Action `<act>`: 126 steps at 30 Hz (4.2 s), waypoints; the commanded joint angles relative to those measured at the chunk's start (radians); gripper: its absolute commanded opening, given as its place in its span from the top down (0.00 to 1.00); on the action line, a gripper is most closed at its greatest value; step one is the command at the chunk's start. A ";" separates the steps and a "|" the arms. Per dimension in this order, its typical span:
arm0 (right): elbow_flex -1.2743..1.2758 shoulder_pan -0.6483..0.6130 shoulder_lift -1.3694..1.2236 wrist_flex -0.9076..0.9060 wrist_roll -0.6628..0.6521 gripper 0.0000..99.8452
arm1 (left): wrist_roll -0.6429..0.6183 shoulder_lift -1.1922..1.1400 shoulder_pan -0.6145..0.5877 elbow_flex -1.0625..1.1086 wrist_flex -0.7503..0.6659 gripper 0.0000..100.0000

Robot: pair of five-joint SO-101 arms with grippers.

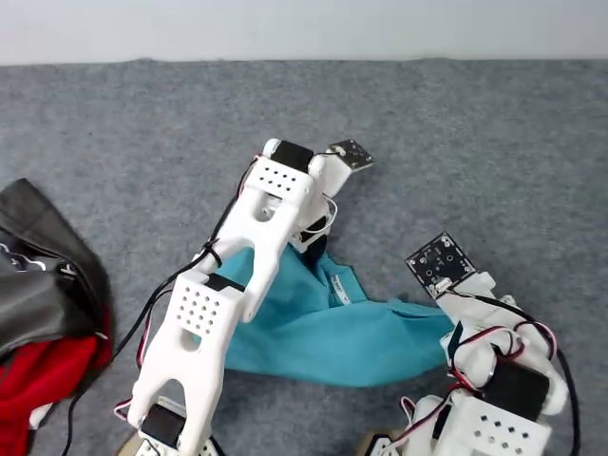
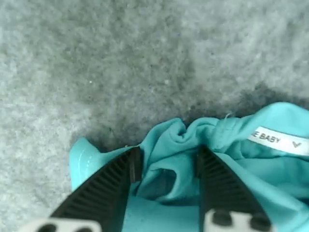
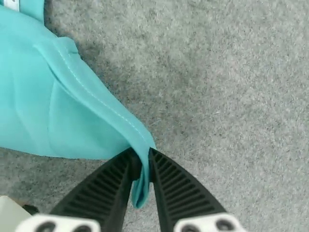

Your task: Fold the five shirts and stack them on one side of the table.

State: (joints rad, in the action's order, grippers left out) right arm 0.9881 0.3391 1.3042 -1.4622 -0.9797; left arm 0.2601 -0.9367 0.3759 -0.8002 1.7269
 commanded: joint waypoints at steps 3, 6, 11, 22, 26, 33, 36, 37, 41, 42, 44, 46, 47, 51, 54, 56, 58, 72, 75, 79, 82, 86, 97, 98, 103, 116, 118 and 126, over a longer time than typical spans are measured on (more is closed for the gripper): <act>-0.006 0.015 0.007 0.004 0.005 0.99 | 0.009 0.017 0.009 -0.002 0.029 0.85; -0.008 0.015 0.007 0.004 0.005 0.99 | 0.009 0.017 0.011 -0.002 0.029 0.95; -0.008 0.015 0.007 0.004 0.005 0.99 | 0.009 0.041 0.003 -0.001 0.029 0.98; -0.020 0.074 0.001 0.148 0.005 0.99 | 0.003 0.374 -0.038 0.007 0.029 0.98; -0.020 0.131 -0.001 0.243 0.002 0.99 | 0.003 0.460 -0.133 0.007 0.029 0.98; -0.021 0.151 0.004 0.375 0.000 0.99 | 0.008 0.591 -0.321 0.008 0.031 0.98; -0.051 0.147 -0.004 0.443 0.000 0.99 | 0.009 0.669 -0.373 0.041 0.031 0.98; -0.063 0.145 -0.004 0.467 0.000 0.99 | 0.009 0.703 -0.379 0.067 0.031 0.98; -0.126 0.114 -0.004 0.585 0.000 0.99 | 0.009 0.864 -0.371 0.200 0.029 0.98; -0.143 0.104 -0.004 0.613 0.000 0.99 | 0.009 0.907 -0.359 0.228 0.029 0.98; -0.183 0.074 -0.004 0.654 0.000 0.99 | 0.009 0.993 -0.339 0.269 0.029 0.98; -0.229 0.045 -0.005 0.679 0.000 0.99 | 0.008 1.076 -0.330 0.286 0.026 0.98; -0.255 0.030 -0.005 0.687 0.000 0.99 | 0.006 1.111 -0.328 0.288 0.025 0.98; -0.350 -0.015 -0.008 0.700 0.000 0.99 | 0.005 1.237 -0.338 0.288 -0.005 0.98; -0.454 -0.021 -0.067 0.691 0.002 0.99 | 0.005 1.318 -0.339 0.288 -0.038 0.98; -0.560 -0.021 -0.139 0.664 0.006 0.99 | 0.005 1.372 -0.339 0.288 -0.080 0.98; -0.701 -0.024 -0.234 0.593 0.008 0.99 | 0.005 1.412 -0.339 0.288 -0.138 0.98; -1.781 -0.088 -0.905 0.031 0.120 0.99 | 0.009 1.534 -0.339 0.289 -0.331 0.98; -1.907 -0.099 -0.964 0.022 0.120 0.99 | 0.011 1.544 -0.339 0.292 -0.279 0.98; -2.007 -0.102 -1.001 0.038 0.115 0.99 | 0.011 1.539 -0.339 0.292 -0.180 0.98; -2.039 -0.102 -1.001 0.076 0.115 0.99 | 0.011 1.537 -0.339 0.292 -0.158 0.98; -2.071 -0.102 -0.983 0.156 0.100 0.99 | 0.011 1.534 -0.394 0.294 -0.166 0.98; -2.081 -0.096 -0.825 0.248 -0.009 0.99 | 0.011 1.603 -0.443 0.211 -0.161 0.98; -2.081 -0.096 -0.812 0.245 -0.017 0.99 | 0.011 1.613 -0.446 0.209 -0.160 0.98; -2.078 -0.094 -0.751 0.239 -0.021 0.99 | 0.011 1.679 -0.448 0.214 -0.132 0.98; -2.056 0.051 -0.711 -0.022 -0.080 0.99 | 0.143 1.791 -0.448 0.285 0.028 0.98; -2.002 0.007 -0.733 -0.087 -0.104 0.99 | 0.143 1.791 -0.448 0.369 0.025 0.98; -1.659 -0.111 -0.832 -0.143 -0.126 0.99 | 0.215 1.789 -0.446 0.895 -0.170 0.98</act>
State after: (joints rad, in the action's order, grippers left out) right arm -0.7917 0.2731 0.5140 -1.6080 -1.0963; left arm 0.4120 0.8508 -0.0629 -0.0913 1.6717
